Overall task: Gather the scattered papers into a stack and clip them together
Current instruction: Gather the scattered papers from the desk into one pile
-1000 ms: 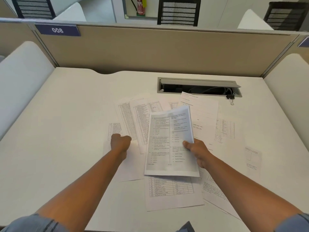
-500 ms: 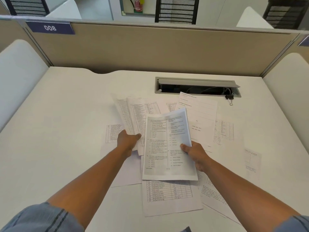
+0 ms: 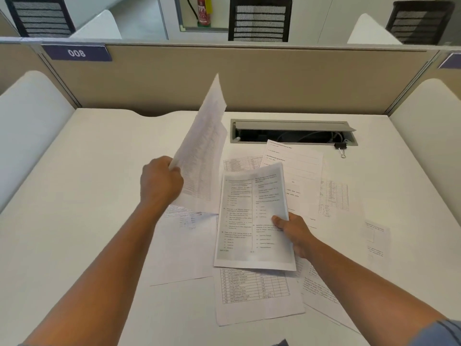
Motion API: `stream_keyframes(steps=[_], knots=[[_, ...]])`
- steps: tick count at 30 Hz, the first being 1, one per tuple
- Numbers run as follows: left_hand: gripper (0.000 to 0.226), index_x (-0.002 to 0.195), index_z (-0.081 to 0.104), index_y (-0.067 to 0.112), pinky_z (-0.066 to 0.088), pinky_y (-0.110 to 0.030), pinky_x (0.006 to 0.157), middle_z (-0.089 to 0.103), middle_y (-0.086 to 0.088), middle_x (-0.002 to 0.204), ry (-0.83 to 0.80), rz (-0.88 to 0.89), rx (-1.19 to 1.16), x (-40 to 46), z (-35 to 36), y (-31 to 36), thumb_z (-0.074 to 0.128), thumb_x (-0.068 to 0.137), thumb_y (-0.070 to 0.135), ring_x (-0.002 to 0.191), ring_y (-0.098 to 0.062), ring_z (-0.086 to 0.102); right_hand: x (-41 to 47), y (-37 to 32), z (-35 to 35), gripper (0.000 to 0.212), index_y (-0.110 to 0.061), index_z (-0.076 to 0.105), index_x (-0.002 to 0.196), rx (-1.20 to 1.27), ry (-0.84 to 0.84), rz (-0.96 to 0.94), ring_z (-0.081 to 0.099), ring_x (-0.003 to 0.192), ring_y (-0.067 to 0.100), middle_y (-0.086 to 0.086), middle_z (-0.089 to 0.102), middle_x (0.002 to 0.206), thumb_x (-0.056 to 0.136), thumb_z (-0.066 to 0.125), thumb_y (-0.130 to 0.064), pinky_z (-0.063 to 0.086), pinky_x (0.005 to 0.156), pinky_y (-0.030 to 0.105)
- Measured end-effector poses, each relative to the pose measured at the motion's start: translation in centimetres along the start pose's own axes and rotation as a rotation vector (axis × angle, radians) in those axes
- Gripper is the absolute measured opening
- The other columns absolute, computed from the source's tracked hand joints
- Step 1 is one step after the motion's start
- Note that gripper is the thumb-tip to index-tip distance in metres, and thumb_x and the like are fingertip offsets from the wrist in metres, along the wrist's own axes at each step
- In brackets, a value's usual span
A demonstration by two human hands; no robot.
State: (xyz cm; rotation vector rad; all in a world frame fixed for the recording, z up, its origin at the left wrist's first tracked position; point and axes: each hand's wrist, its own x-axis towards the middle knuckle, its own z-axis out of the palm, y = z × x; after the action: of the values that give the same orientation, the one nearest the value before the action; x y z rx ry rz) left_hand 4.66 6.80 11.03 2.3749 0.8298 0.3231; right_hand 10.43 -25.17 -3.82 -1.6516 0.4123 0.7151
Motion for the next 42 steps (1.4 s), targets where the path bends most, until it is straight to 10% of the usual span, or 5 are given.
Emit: stream_keyframes(steps=[17, 22, 26, 33, 42], knots=[[0.021, 0.117, 0.068, 0.011, 0.059, -0.045, 0.088, 0.074, -0.006, 0.111, -0.465, -0.198, -0.462, -3.2, 1.6, -2.2, 0.067, 0.097, 0.016, 0.102, -0.027, 0.071, -2.9, -2.6, 0.2, 0.029, -0.013, 0.066, 0.124, 0.115, -0.075, -0.116, 0.075, 0.092, 0.03, 0.01, 0.077, 0.107, 0.096, 0.069, -0.019, 0.061, 0.069, 0.038], [0.039, 0.139, 0.057, 0.01, 0.055, -0.053, 0.099, 0.071, -0.004, 0.126, -0.664, -0.264, -0.493, -4.7, 3.7, -3.2, 0.062, 0.101, 0.016, 0.112, -0.028, 0.068, -4.3, -4.6, 0.9, 0.03, -0.029, 0.063, 0.114, 0.045, -0.053, -0.181, 0.065, 0.091, 0.007, -0.013, 0.071, 0.099, 0.101, 0.051, -0.054, 0.052, 0.074, 0.027], [0.034, 0.138, 0.056, 0.017, 0.057, -0.049, 0.09, 0.071, -0.003, 0.125, -0.74, -0.281, -0.459, -4.7, 3.6, -3.0, 0.057, 0.104, 0.02, 0.112, -0.028, 0.067, -4.7, -4.9, 0.8, 0.09, -0.034, 0.062, 0.135, 0.075, -0.106, -0.167, 0.063, 0.121, 0.022, -0.006, 0.069, 0.13, 0.072, 0.042, -0.096, 0.048, 0.108, 0.048], [0.036, 0.133, 0.052, 0.025, 0.056, -0.046, 0.087, 0.07, 0.001, 0.123, -0.783, -0.318, -0.463, -4.6, 3.5, -2.7, 0.062, 0.101, 0.037, 0.108, -0.023, 0.068, -4.8, -4.4, 0.6, 0.034, -0.006, 0.065, 0.128, 0.243, -0.171, -0.183, 0.075, 0.101, 0.032, 0.016, 0.075, 0.118, 0.096, 0.068, -0.017, 0.063, 0.083, 0.047], [0.035, 0.135, 0.055, 0.024, 0.047, -0.054, 0.108, 0.067, 0.0, 0.13, -0.556, -0.366, -0.691, -5.2, 5.6, -2.0, 0.036, 0.11, 0.041, 0.119, -0.026, 0.064, -5.5, -4.5, 1.9, 0.034, -0.01, 0.064, 0.131, 0.251, -0.254, -0.169, 0.072, 0.11, 0.035, 0.015, 0.074, 0.121, 0.099, 0.063, -0.019, 0.06, 0.089, 0.048]])
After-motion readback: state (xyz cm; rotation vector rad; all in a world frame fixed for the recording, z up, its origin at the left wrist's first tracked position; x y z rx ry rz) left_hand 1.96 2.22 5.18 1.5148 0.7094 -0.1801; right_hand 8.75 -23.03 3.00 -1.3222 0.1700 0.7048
